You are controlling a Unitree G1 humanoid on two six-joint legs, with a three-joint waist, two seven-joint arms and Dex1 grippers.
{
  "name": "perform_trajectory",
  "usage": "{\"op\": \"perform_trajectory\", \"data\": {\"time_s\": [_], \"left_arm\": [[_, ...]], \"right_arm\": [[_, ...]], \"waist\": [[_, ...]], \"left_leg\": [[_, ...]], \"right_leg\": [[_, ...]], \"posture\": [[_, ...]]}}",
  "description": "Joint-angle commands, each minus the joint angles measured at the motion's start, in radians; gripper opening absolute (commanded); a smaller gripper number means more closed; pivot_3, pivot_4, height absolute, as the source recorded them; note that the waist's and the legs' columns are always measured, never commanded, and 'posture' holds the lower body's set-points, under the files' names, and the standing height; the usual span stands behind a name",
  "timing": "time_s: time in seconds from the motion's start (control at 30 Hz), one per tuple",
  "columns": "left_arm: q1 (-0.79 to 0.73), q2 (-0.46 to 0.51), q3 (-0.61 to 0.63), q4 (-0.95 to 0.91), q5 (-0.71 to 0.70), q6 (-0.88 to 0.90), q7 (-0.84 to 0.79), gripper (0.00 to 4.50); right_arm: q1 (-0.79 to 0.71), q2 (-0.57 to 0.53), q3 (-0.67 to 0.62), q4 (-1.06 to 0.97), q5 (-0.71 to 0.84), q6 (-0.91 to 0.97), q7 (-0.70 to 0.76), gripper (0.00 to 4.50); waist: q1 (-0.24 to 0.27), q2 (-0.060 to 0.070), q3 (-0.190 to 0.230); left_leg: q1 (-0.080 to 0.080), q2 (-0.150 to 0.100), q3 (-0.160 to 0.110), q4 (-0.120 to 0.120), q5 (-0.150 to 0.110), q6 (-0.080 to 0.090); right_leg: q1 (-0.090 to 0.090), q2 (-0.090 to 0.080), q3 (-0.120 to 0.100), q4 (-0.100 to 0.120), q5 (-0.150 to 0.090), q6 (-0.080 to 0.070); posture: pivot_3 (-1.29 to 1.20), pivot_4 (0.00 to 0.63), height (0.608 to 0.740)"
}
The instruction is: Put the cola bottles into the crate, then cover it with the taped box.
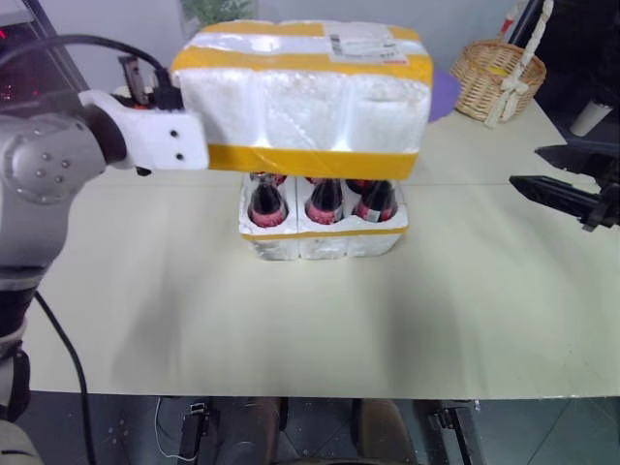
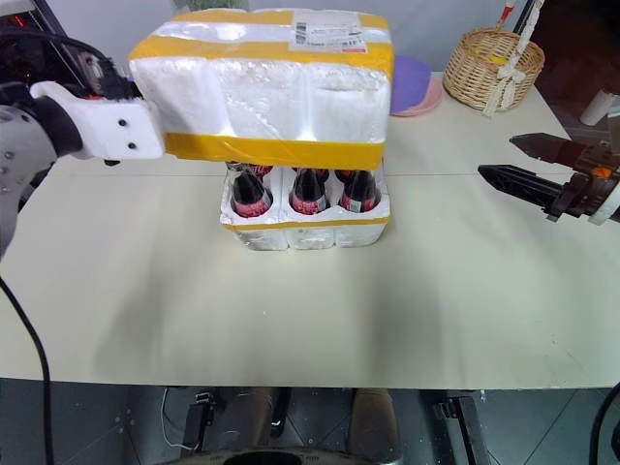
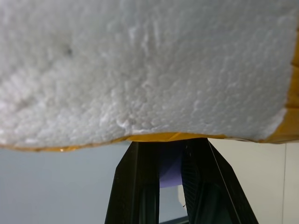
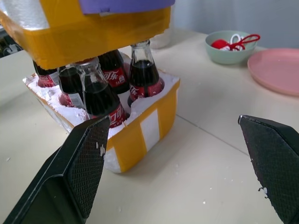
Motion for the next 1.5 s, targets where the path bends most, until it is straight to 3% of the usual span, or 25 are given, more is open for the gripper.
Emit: {"op": "perform_trajectory", "data": {"time_s": [0.03, 0.17, 0.43, 0.47, 0.67, 0.7, 0.9, 1.03, 1.1, 1.2, 1.3, 1.4, 1.5], "left_arm": [[-0.007, -0.024, 0.011, -0.055, 0.017, 0.039, -0.009, 0.14], [-0.001, -0.047, 0.012, -0.092, 0.036, 0.099, -0.025, 0.14], [0.069, -0.026, 0.009, -0.088, 0.075, 0.046, -0.034, 0.14], [0.075, -0.027, 0.012, -0.088, 0.074, 0.048, -0.037, 1.15], [0.134, -0.022, 0.030, -0.100, 0.086, 0.037, -0.034, 4.16], [0.151, -0.016, 0.052, -0.106, 0.071, 0.046, -0.045, 4.47], [0.322, 0.060, 0.225, -0.075, -0.068, 0.054, -0.159, 4.47], [0.507, 0.117, 0.358, 0.155, -0.242, -0.105, -0.310, 4.47], [0.535, 0.102, 0.419, 0.239, -0.416, -0.022, -0.442, 4.47], [0.466, 0.109, 0.481, 0.308, -0.721, 0.289, -0.618, 4.47], [0.236, 0.105, 0.514, 0.397, -0.959, 0.572, -0.630, 4.47], [0.027, 0.090, 0.509, 0.479, -1.067, 0.729, -0.581, 4.47], [-0.019, 0.094, 0.480, 0.472, -1.102, 0.766, -0.597, 4.47]], "right_arm": [[0.014, -0.005, -0.035, -0.052, 0.019, -0.013, 0.016, 4.50], [0.061, -0.012, -0.046, -0.108, 0.051, 0.000, 0.065, 4.50], [0.090, -0.021, -0.024, -0.197, 0.079, 0.008, 0.111, 4.50], [0.081, -0.021, -0.017, -0.193, 0.077, 0.008, 0.108, 4.50], [0.034, -0.020, 0.014, -0.175, 0.075, 0.014, 0.096, 4.50], [0.031, -0.020, 0.017, -0.178, 0.076, 0.019, 0.092, 4.50], [0.033, -0.022, 0.017, -0.197, 0.084, 0.043, 0.081, 4.50], [0.038, -0.023, 0.014, -0.214, 0.092, 0.058, 0.067, 4.50], [0.033, -0.023, 0.018, -0.215, 0.090, 0.062, 0.060, 4.50], [0.019, -0.025, 0.030, -0.212, 0.084, 0.064, 0.052, 4.50], [-0.003, -0.029, 0.034, -0.215, 0.096, 0.073, 0.049, 4.50], [-0.008, -0.030, 0.025, -0.214, 0.106, 0.076, 0.062, 4.50], [-0.017, -0.031, 0.034, -0.212, 0.110, 0.072, 0.071, 4.50]], "waist": [[0.000, 0.000, 0.000], [0.000, 0.000, 0.000], [-0.001, 0.000, 0.000], [0.000, 0.000, 0.000], [-0.002, 0.000, 0.000], [-0.002, 0.000, 0.000], [-0.006, 0.001, 0.000], [-0.005, 0.002, 0.000], [-0.005, 0.003, 0.000], [0.006, 0.001, 0.001], [0.012, 0.000, 0.001], [0.003, 0.000, 0.000], [-0.020, 0.004, -0.001]], "left_leg": [[0.000, 0.000, 0.000, 0.000, 0.000, 0.000], [0.000, 0.000, 0.000, 0.000, 0.000, 0.000], [0.001, 0.004, 0.000, 0.000, 0.000, 0.000], [0.001, 0.006, 0.000, 0.000, 0.000, 0.000], [0.001, 0.009, 0.000, 0.000, 0.000, 0.000], [0.001, 0.010, 0.000, 0.000, 0.000, 0.000], [0.001, 0.010, 0.000, -0.001, 0.000, 0.000], [0.002, 0.012, 0.001, -0.001, 0.000, 0.000], [0.002, 0.012, 0.001, -0.001, 0.000, 0.000], [0.002, 0.012, 0.001, -0.001, 0.000, 0.000], [0.001, 0.012, -0.001, 0.001, 0.000, 0.000], [0.002, 0.012, -0.001, 0.001, 0.000, 0.000], [0.004, 0.012, 0.001, 0.000, 0.000, 0.000]], "right_leg": [[0.000, 0.000, 0.000, 0.000, 0.000, 0.000], [0.000, 0.000, 0.000, 0.000, 0.000, 0.000], [0.001, 0.005, 0.000, -0.001, 0.000, -0.001], [0.001, 0.006, 0.000, -0.002, 0.001, -0.002], [0.001, 0.009, 0.000, -0.002, 0.002, -0.003], [0.000, 0.010, 0.000, -0.002, 0.002, -0.003], [0.000, 0.010, 0.000, -0.002, 0.002, -0.004], [0.000, 0.011, 0.000, -0.002, 0.002, -0.004], [0.000, 0.011, 0.000, -0.002, 0.002, -0.006], [0.000, 0.011, 0.000, -0.002, 0.002, -0.006], [0.001, 0.011, -0.001, -0.002, 0.002, -0.006], [0.001, 0.012, -0.001, -0.001, 0.002, -0.006], [0.001, 0.012, 0.000, -0.001, 0.002, -0.006]], "posture": [[0.00, 0.150, 0.737], [0.00, 0.150, 0.737], [0.00, 0.150, 0.737], [0.00, 0.150, 0.737], [0.00, 0.150, 0.737], [0.00, 0.150, 0.737], [0.00, 0.150, 0.737], [0.00, 0.150, 0.737], [0.00, 0.150, 0.737], [0.00, 0.150, 0.737], [0.00, 0.150, 0.737], [0.00, 0.150, 0.737], [0.00, 0.150, 0.737]]}}
